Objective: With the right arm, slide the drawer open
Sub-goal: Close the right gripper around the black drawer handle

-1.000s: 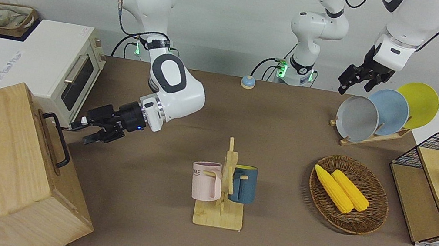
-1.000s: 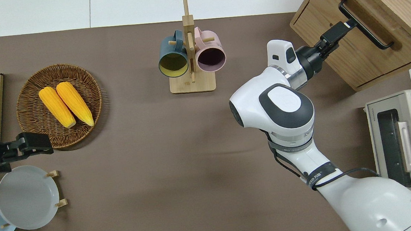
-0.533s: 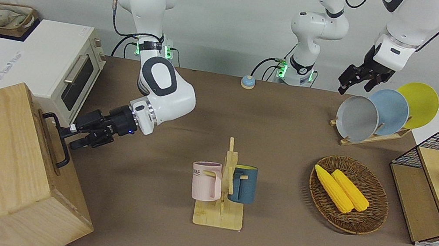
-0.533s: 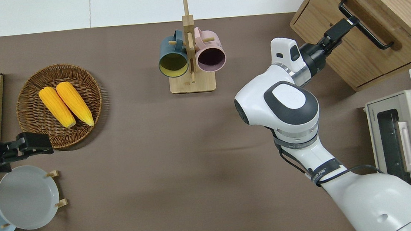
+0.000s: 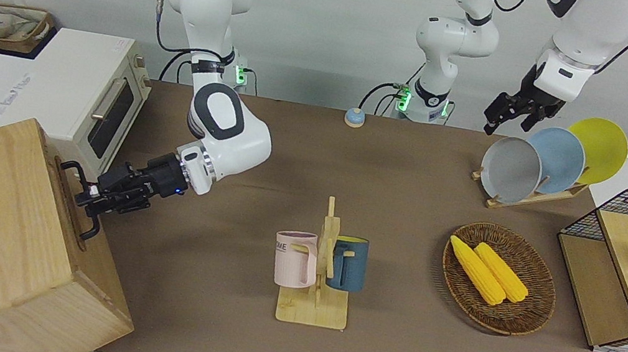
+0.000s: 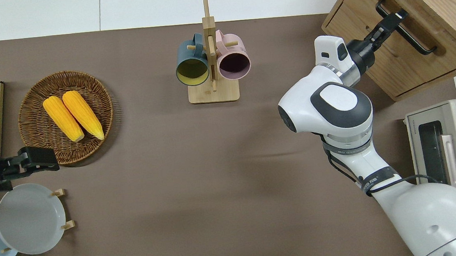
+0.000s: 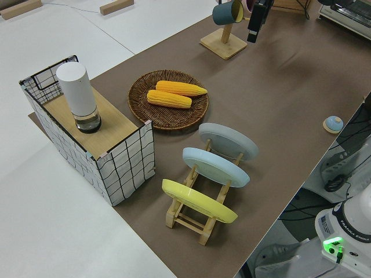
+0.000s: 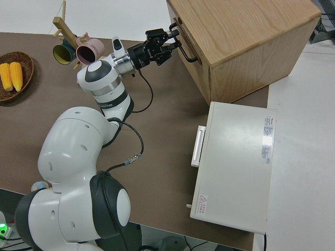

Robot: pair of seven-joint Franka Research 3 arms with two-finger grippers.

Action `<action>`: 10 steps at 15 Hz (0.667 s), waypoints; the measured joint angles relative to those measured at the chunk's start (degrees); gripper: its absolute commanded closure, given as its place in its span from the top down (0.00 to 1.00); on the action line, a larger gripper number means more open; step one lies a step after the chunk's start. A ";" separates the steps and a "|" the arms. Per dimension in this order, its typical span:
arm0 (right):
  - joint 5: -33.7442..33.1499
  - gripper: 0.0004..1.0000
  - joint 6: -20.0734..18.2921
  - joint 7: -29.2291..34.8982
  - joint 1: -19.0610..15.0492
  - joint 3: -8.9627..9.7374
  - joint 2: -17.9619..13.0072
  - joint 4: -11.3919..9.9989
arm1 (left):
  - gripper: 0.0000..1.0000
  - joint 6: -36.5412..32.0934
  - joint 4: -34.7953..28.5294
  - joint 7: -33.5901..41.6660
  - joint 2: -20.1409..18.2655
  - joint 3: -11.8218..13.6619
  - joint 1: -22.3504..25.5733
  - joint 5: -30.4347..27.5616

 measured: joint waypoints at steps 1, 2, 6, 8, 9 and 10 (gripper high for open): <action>0.00 0.00 0.01 0.07 0.00 0.02 0.00 0.00 | 0.99 0.00 0.00 0.00 0.00 0.00 0.00 0.00; 0.11 0.00 0.16 0.51 0.01 0.04 0.08 -0.10 | 0.99 0.00 0.00 0.00 0.00 0.00 0.00 0.00; 0.06 0.00 0.04 2.26 0.06 0.15 0.11 -0.08 | 0.99 0.00 0.00 0.00 0.00 0.00 0.00 0.00; 0.22 0.00 -0.49 2.29 0.08 0.50 0.11 -0.09 | 0.99 0.00 0.00 0.00 0.00 0.00 0.00 0.00; 0.50 0.00 -1.09 2.31 0.12 0.85 0.11 -0.09 | 0.99 0.00 0.00 0.00 0.00 0.00 0.00 0.00; 0.76 0.00 -1.85 2.31 0.15 1.33 0.12 -0.10 | 0.99 0.00 0.00 0.00 0.00 0.00 0.00 0.00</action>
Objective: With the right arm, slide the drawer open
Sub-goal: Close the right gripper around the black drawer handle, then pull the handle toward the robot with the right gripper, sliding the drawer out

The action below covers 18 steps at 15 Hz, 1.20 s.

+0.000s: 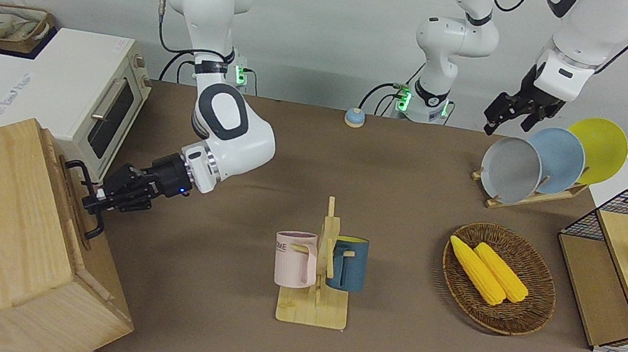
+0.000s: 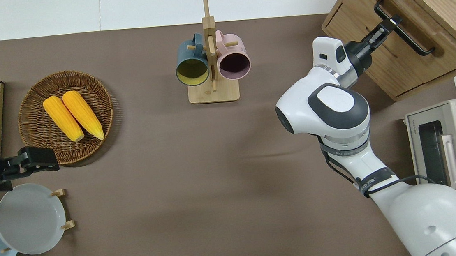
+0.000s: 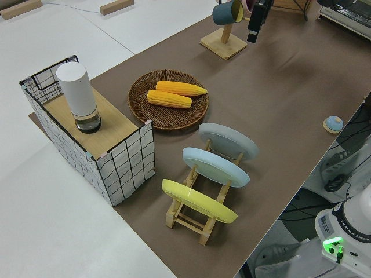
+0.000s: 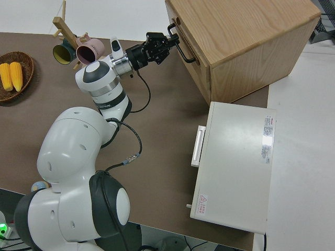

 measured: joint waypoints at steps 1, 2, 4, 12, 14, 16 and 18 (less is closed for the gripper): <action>0.36 0.00 -0.97 0.00 0.01 0.72 0.00 0.00 | 0.99 0.00 0.00 0.00 0.00 0.00 0.00 0.00; 0.85 0.00 -2.26 0.00 0.07 1.59 0.00 -0.01 | 0.99 0.00 0.00 0.00 0.00 0.00 0.00 0.00; 1.85 0.00 -4.28 0.00 0.43 2.75 -0.01 0.01 | 0.99 0.00 0.00 0.00 0.00 0.00 0.00 0.00; 6.98 0.00 -14.83 -0.07 1.82 10.78 -0.09 0.37 | 0.99 0.00 0.00 0.00 0.00 0.00 0.00 0.00; 7.95 0.00 -16.35 -0.07 2.58 11.50 -0.13 0.40 | 0.99 0.00 0.00 0.00 0.00 0.00 0.00 0.00; 8.81 0.00 -17.50 -0.07 3.23 12.04 -0.17 0.47 | 0.99 0.00 0.00 0.00 0.00 0.00 0.00 0.00; 9.48 0.00 -19.27 -0.07 3.36 13.80 -0.17 0.55 | 0.99 0.00 0.00 0.00 0.00 0.00 0.00 0.00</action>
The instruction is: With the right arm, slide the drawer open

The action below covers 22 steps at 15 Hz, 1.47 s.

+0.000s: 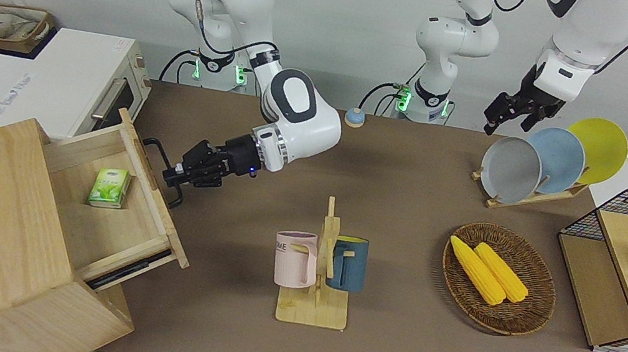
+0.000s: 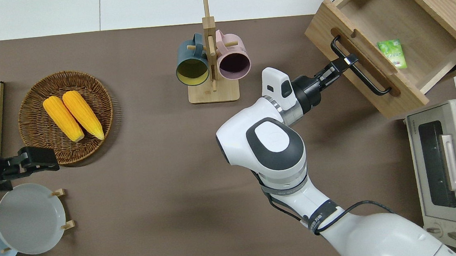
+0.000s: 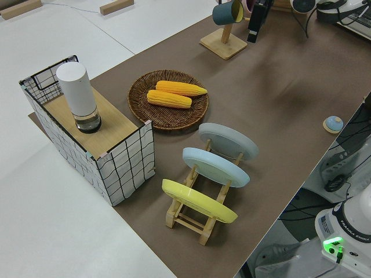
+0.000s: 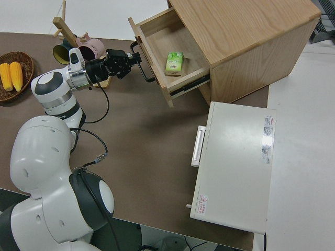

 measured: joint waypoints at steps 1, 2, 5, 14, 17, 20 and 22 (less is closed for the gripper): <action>0.40 0.00 -0.95 0.00 0.06 1.07 0.00 0.08 | 0.99 0.00 0.00 0.00 0.00 0.00 0.00 0.00; 1.07 0.00 -2.06 0.00 0.14 2.22 0.00 0.18 | 0.99 0.00 0.00 0.00 0.00 0.00 0.00 0.00; 2.58 0.00 -5.14 0.00 0.35 5.55 0.00 0.39 | 0.99 0.00 0.00 0.00 0.00 0.00 0.00 0.00; 5.04 0.00 -10.28 0.00 1.68 10.12 0.01 0.63 | 0.99 0.00 0.00 0.00 0.00 0.00 0.00 0.00; 5.30 0.00 -10.93 0.00 1.70 10.87 0.03 0.69 | 0.99 0.00 0.00 0.00 0.00 0.00 0.00 0.00; 5.37 0.00 -11.68 0.00 1.48 11.64 0.15 0.81 | 0.99 0.00 0.00 0.00 0.00 0.00 0.00 0.00; 5.50 0.00 -11.95 0.00 1.29 11.99 0.31 1.07 | 0.99 0.00 0.00 0.00 0.00 0.00 0.00 0.00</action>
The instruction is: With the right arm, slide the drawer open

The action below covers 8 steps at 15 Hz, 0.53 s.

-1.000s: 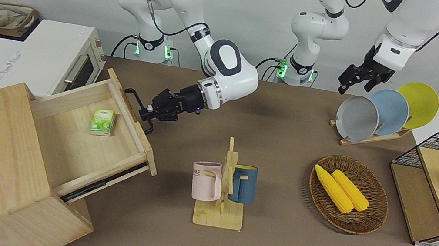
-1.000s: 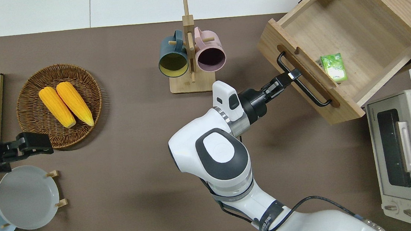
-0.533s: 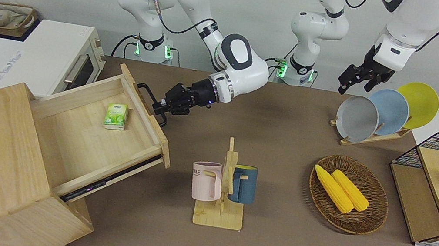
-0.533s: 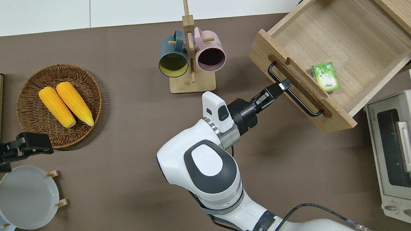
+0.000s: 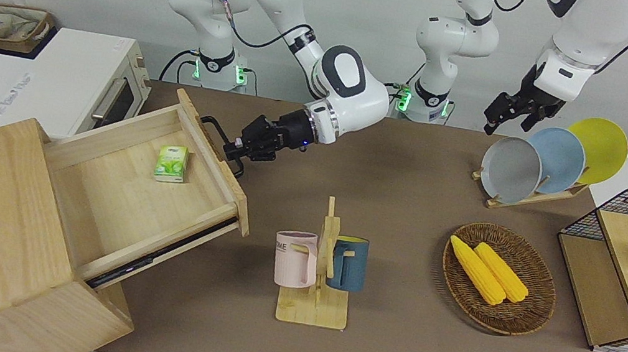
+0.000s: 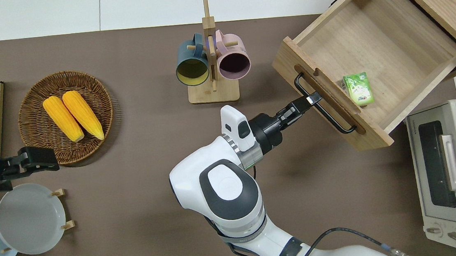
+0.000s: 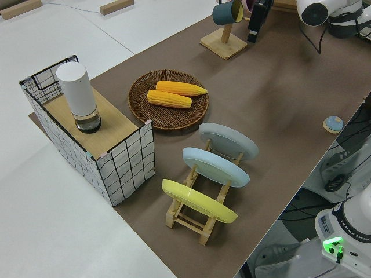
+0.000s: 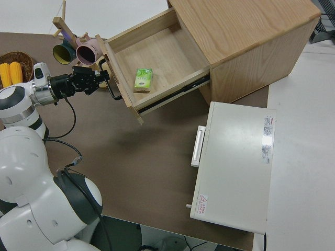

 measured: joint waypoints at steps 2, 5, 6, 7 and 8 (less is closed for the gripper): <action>0.28 0.00 -0.09 0.00 0.00 0.05 0.07 0.21 | 0.99 0.00 0.00 0.00 0.00 0.00 0.00 0.00; 0.40 0.42 -0.16 0.04 0.00 0.10 0.14 0.39 | 0.99 0.00 0.00 0.00 0.00 0.00 0.00 0.00; 0.42 0.69 -0.16 0.22 0.00 0.10 0.16 0.42 | 0.99 0.00 0.00 0.00 0.00 0.00 0.00 0.00; 0.43 0.82 -0.17 0.35 0.00 0.09 0.17 0.45 | 0.99 0.00 0.00 0.00 0.00 0.00 0.00 0.00; 0.45 0.98 -0.27 0.35 0.03 0.14 0.18 0.45 | 0.99 0.00 0.00 0.00 0.00 0.00 0.00 0.00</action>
